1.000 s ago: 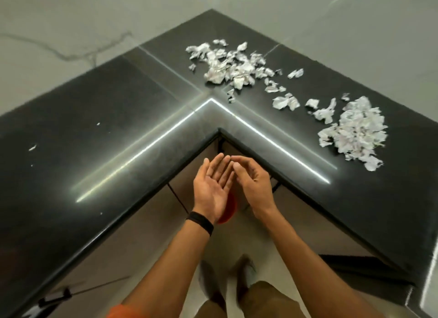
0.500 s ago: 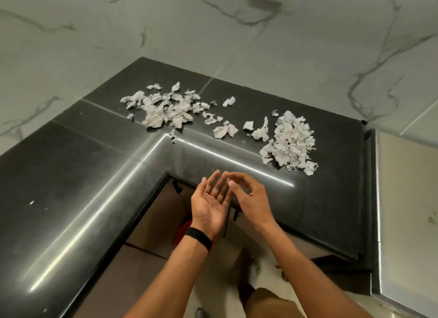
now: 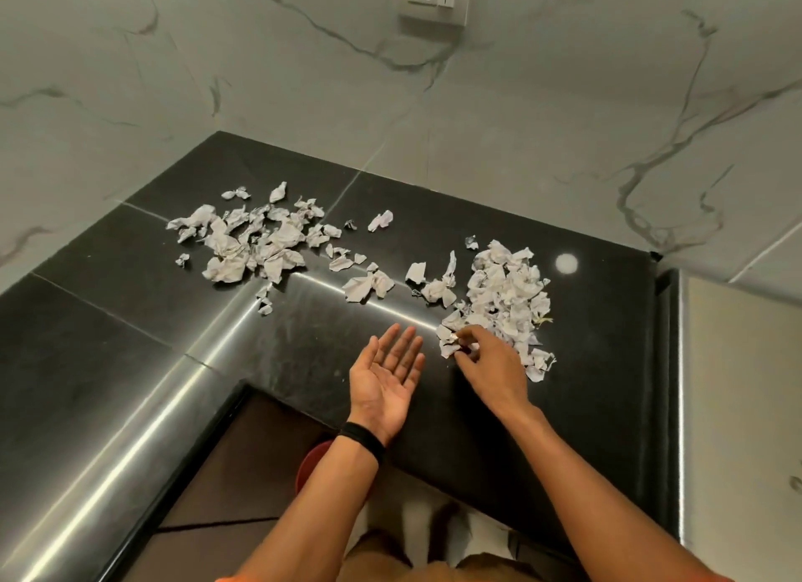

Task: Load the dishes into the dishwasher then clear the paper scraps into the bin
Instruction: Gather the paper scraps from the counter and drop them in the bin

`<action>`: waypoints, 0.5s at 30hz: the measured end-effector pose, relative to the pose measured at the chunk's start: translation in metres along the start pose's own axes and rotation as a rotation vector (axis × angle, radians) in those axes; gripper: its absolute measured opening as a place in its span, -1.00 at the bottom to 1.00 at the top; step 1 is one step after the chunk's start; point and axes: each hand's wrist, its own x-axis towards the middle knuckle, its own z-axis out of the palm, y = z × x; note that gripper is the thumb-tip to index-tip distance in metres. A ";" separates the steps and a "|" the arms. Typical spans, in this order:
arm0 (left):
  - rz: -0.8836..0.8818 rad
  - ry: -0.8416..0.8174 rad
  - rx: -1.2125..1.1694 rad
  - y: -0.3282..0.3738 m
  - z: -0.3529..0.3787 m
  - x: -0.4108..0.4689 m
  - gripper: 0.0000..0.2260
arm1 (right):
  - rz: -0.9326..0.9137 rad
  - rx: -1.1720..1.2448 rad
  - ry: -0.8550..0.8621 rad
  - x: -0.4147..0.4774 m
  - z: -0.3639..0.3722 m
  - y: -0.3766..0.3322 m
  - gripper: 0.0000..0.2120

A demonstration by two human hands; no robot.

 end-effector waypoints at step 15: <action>-0.120 -0.061 0.087 0.027 0.013 0.071 -0.61 | 0.100 -0.049 0.051 0.003 0.006 -0.010 -0.83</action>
